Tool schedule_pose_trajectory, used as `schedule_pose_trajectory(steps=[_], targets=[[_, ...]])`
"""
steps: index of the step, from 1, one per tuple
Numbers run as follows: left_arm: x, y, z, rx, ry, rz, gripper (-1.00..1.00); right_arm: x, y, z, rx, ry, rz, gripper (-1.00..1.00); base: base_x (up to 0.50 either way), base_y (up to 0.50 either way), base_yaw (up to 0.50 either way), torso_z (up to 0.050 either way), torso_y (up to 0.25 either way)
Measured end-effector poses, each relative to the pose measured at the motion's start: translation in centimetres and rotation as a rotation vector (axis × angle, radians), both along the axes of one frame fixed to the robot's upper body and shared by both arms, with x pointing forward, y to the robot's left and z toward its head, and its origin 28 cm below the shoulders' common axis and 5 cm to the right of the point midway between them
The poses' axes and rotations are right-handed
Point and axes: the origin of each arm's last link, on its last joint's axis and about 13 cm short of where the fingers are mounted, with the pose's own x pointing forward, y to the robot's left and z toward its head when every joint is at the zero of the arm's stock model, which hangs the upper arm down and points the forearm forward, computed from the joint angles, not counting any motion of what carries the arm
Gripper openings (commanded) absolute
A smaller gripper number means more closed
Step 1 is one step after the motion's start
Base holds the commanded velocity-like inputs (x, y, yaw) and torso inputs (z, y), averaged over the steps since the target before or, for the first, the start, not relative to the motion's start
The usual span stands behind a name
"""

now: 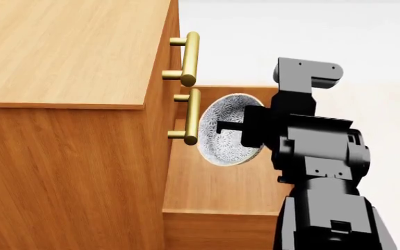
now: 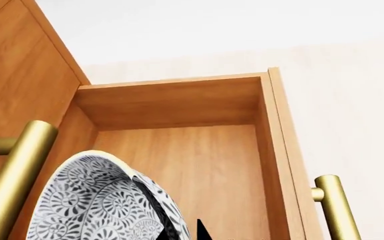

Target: Put the bowl in the bottom drawer of the cabinet and close it.

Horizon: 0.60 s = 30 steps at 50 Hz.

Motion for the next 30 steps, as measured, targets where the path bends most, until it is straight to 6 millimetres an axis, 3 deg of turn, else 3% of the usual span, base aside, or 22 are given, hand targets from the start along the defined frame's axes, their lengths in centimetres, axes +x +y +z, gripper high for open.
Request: schedule_pose_trajectory(steps=[30], targets=[[-0.1,0.0,0.2,-0.004,0.001,-0.001,1.0,-0.3,0.4,-1.2,0.026,0.028,0.021,-1.0,0.0,0.0,0.0,0.0,0.0]])
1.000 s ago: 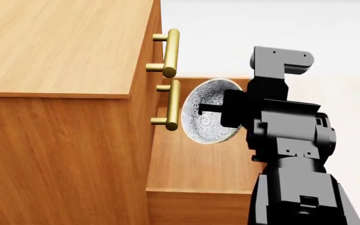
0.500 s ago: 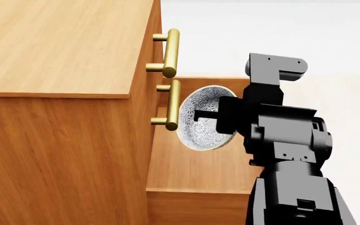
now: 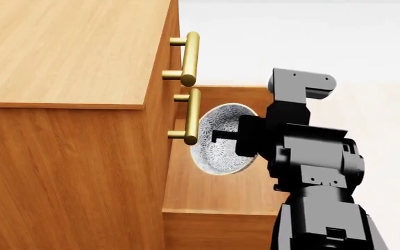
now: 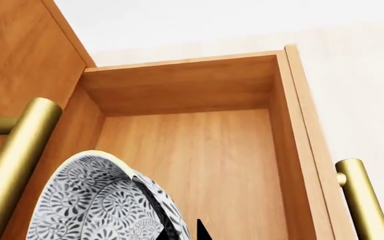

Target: Put the bowl in the bottom drawer of the cabinet and close it.

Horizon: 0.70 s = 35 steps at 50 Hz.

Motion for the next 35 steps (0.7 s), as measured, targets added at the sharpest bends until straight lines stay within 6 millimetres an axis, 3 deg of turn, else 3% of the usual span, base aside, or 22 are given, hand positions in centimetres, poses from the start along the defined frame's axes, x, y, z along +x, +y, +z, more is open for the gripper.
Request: schedule_pose_trajectory(steps=[35], targets=[[0.1,0.0,0.0,0.0,0.0,-0.001,1.0,-0.5,0.3,-1.5,0.06,0.046,0.011,-1.0,0.0,0.0,0.0,0.0,0.0]])
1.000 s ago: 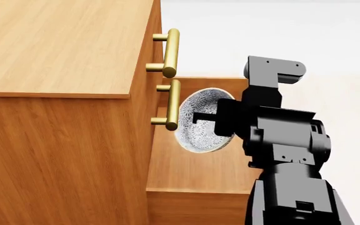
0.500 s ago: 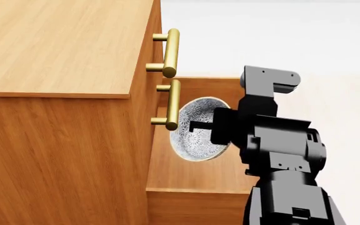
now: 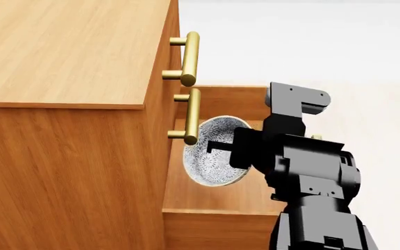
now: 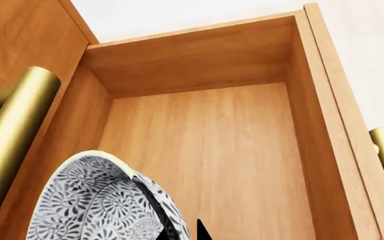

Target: Put the bowl in the bottom drawer of the cabinet and close it.

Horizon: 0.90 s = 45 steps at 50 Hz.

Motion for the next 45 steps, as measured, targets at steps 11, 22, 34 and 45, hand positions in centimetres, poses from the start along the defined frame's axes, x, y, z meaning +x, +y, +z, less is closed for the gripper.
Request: schedule_pose_trajectory(steps=[11,22,34,45], targets=[[0.0,0.0,0.0,-0.001,0.0,0.0,1.0,-0.1,0.1,-0.3,0.021,0.017,-0.007,-1.0,0.0,0.0,0.0,0.0,0.0],[0.0,0.0,0.1,-0.002,0.0,-0.001,1.0,-0.3,0.1,-0.6,0.018,0.036,-0.017,-1.0,0.0,0.0,0.0,0.0,0.001],[0.0,0.0,0.1,-0.003,0.0,-0.001,1.0,-0.4,0.2,-1.0,-0.006,0.039,-0.015,-1.0,0.0,0.0,0.0,0.0,0.0],[0.0,0.0,0.1,-0.003,0.0,-0.001,1.0,-0.4,0.2,-1.3,-0.024,0.029,0.001,1.0,0.0,0.0,0.0,0.0,0.0]])
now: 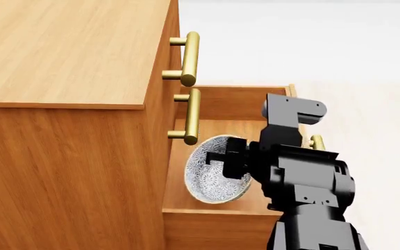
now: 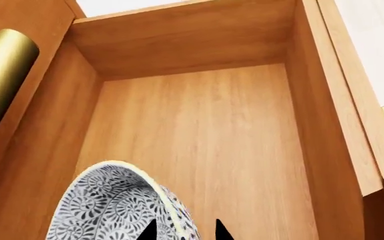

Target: Put the bowl in the bottom drawer of the cabinet and close it.

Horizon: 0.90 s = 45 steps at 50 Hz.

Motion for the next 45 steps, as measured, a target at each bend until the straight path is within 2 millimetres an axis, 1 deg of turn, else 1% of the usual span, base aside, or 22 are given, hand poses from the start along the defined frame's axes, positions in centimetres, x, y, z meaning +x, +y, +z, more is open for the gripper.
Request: schedule_pose_trajectory(steps=[16,22,35,45], targets=[[0.1,0.0,-0.1,0.002,-0.001,0.0,1.0,0.3,-0.1,0.1,-0.059,-0.065,0.037,1.0,0.0,0.0,0.0,0.0,0.0],[0.1,0.0,-0.2,0.002,-0.001,0.0,1.0,0.7,-0.3,0.5,-0.128,-0.118,0.046,1.0,0.0,0.0,0.0,0.0,0.0],[0.0,0.0,-0.2,0.003,-0.001,-0.001,1.0,1.5,-1.1,2.4,-0.227,-0.233,0.055,1.0,0.0,0.0,0.0,0.0,0.001],[0.0,0.0,-0.1,0.003,-0.001,-0.002,1.0,1.8,-2.3,4.0,-0.27,-0.321,0.034,1.0,0.0,0.0,0.0,0.0,0.0]])
